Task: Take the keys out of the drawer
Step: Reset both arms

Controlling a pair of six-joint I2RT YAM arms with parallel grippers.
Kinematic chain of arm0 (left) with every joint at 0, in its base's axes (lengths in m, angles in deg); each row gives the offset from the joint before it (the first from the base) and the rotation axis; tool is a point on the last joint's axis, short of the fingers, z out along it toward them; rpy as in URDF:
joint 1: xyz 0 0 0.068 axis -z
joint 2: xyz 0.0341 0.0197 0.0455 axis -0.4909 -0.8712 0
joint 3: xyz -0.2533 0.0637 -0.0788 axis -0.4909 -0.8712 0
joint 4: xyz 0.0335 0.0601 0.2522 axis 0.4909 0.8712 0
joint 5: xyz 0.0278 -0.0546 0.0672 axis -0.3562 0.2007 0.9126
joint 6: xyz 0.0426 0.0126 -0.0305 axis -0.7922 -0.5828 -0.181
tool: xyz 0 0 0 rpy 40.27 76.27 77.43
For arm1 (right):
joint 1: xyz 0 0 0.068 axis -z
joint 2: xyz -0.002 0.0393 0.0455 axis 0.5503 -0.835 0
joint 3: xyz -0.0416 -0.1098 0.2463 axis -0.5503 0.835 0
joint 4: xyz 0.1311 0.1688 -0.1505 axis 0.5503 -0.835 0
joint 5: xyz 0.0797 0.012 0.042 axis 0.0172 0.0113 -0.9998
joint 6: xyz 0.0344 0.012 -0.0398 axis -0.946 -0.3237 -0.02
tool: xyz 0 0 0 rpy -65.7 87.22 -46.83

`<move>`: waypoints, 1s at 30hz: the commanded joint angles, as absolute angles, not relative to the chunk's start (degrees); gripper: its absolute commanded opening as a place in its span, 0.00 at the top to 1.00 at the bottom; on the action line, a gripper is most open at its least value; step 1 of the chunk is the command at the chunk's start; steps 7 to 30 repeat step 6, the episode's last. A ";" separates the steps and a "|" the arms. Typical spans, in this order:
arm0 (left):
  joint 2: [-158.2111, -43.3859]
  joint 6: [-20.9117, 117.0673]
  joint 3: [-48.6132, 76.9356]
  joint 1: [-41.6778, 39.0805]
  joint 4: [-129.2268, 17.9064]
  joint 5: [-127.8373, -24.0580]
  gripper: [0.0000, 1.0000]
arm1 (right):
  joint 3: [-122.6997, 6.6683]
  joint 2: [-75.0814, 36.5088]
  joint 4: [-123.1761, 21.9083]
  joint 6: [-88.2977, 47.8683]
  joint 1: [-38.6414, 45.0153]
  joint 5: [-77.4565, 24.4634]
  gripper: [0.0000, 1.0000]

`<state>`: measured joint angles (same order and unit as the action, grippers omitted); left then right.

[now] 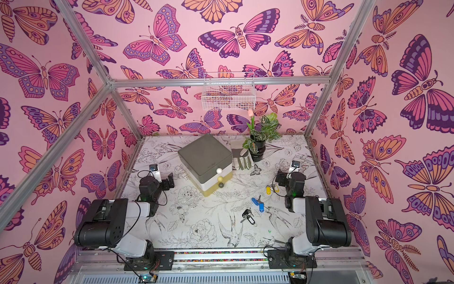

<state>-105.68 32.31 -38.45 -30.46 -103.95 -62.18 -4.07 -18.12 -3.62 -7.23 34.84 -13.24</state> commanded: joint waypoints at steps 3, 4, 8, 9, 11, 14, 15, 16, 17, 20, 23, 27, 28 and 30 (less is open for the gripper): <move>-106.14 31.73 -37.41 -30.30 -103.35 -60.99 0.00 | -4.60 -17.60 -4.90 -6.52 34.60 -12.52 0.10; -105.84 31.41 -37.62 -30.22 -103.43 -61.42 0.00 | -4.48 -17.50 -4.73 -6.52 34.62 -12.56 0.10; -105.62 31.39 -37.90 -30.21 -103.67 -61.64 0.00 | -3.61 -16.77 -3.19 -6.43 34.61 -12.60 0.12; -105.62 31.39 -37.90 -30.21 -103.67 -61.64 0.00 | -3.61 -16.77 -3.19 -6.43 34.61 -12.60 0.12; -105.62 31.39 -37.90 -30.21 -103.67 -61.64 0.00 | -3.61 -16.77 -3.19 -6.43 34.61 -12.60 0.12; -105.62 31.39 -37.90 -30.21 -103.67 -61.64 0.00 | -3.61 -16.77 -3.19 -6.43 34.61 -12.60 0.12; -105.62 31.39 -37.90 -30.21 -103.67 -61.64 0.00 | -3.61 -16.77 -3.19 -6.43 34.61 -12.60 0.12; -105.62 31.39 -37.90 -30.21 -103.67 -61.64 0.00 | -3.61 -16.77 -3.19 -6.43 34.61 -12.60 0.12; -105.62 31.39 -37.90 -30.21 -103.67 -61.64 0.00 | -3.61 -16.77 -3.19 -6.43 34.61 -12.60 0.12; -105.62 31.39 -37.90 -30.21 -103.67 -61.64 0.00 | -3.61 -16.77 -3.19 -6.43 34.61 -12.60 0.12; -105.62 31.39 -37.90 -30.21 -103.67 -61.64 0.00 | -3.61 -16.77 -3.19 -6.43 34.61 -12.60 0.12; -105.62 31.39 -37.90 -30.21 -103.67 -61.64 0.00 | -3.61 -16.77 -3.19 -6.43 34.61 -12.60 0.12; -105.62 31.39 -37.90 -30.21 -103.67 -61.64 0.00 | -3.61 -16.77 -3.19 -6.43 34.61 -12.60 0.12; -105.62 31.39 -37.90 -30.21 -103.67 -61.64 0.00 | -3.61 -16.77 -3.19 -6.43 34.61 -12.60 0.12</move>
